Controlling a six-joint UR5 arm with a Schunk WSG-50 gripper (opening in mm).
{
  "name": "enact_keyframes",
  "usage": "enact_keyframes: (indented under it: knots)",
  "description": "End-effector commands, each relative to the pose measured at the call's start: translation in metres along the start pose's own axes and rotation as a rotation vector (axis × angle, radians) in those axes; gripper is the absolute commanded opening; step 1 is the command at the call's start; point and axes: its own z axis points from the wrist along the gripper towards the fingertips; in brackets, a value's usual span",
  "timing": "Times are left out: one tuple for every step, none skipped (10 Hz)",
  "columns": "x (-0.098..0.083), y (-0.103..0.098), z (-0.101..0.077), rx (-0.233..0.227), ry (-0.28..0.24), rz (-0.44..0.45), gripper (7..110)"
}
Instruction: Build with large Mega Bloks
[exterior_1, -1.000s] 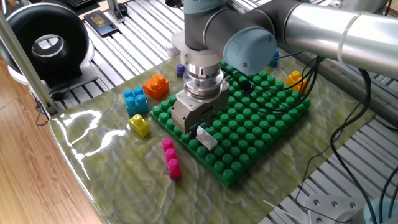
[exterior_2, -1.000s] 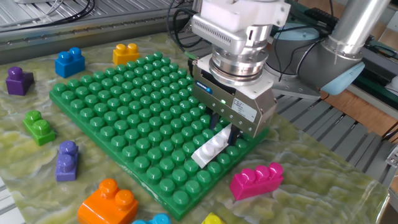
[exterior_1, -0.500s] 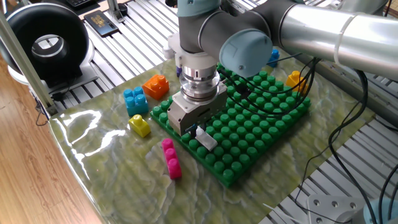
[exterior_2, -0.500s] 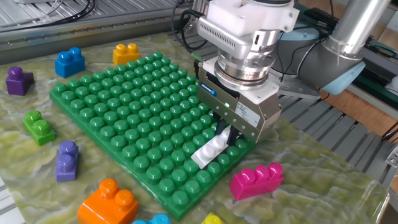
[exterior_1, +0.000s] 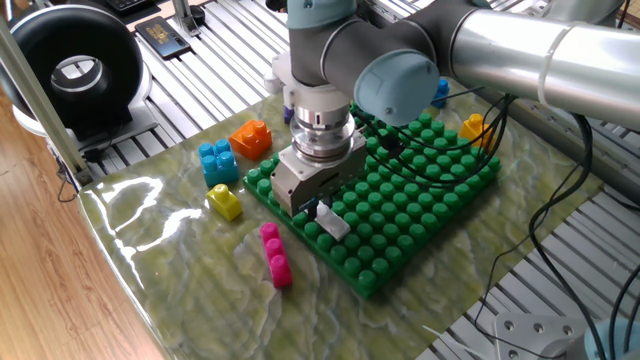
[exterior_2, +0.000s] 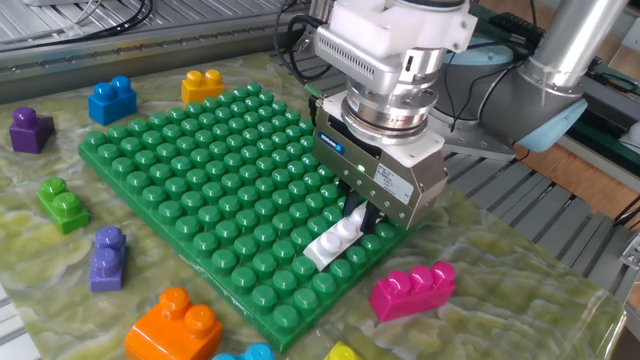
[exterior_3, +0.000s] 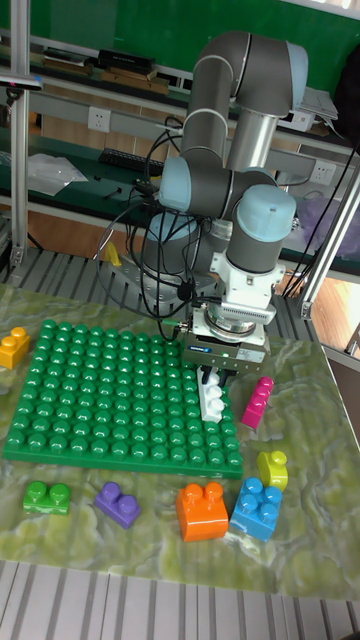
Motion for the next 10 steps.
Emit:
enact_keyframes:
  knots:
    - [0.000, 0.001, -0.003, -0.018, 0.001, 0.007, 7]
    - [0.001, 0.001, -0.003, -0.027, 0.001, 0.006, 7]
    - [0.001, 0.000, -0.004, -0.033, 0.001, 0.001, 7]
    - [0.001, -0.003, -0.005, -0.037, 0.002, -0.004, 7]
    - [0.001, -0.005, -0.004, -0.042, 0.000, -0.008, 7]
    - [0.001, -0.008, -0.003, -0.042, 0.000, -0.011, 7]
    - [0.001, -0.011, -0.003, -0.044, -0.001, -0.014, 7]
    - [0.002, -0.014, -0.002, -0.048, -0.003, -0.017, 7]
    - [0.003, -0.015, -0.002, -0.056, -0.002, -0.021, 7]
    - [0.004, -0.018, -0.001, -0.062, -0.002, -0.026, 7]
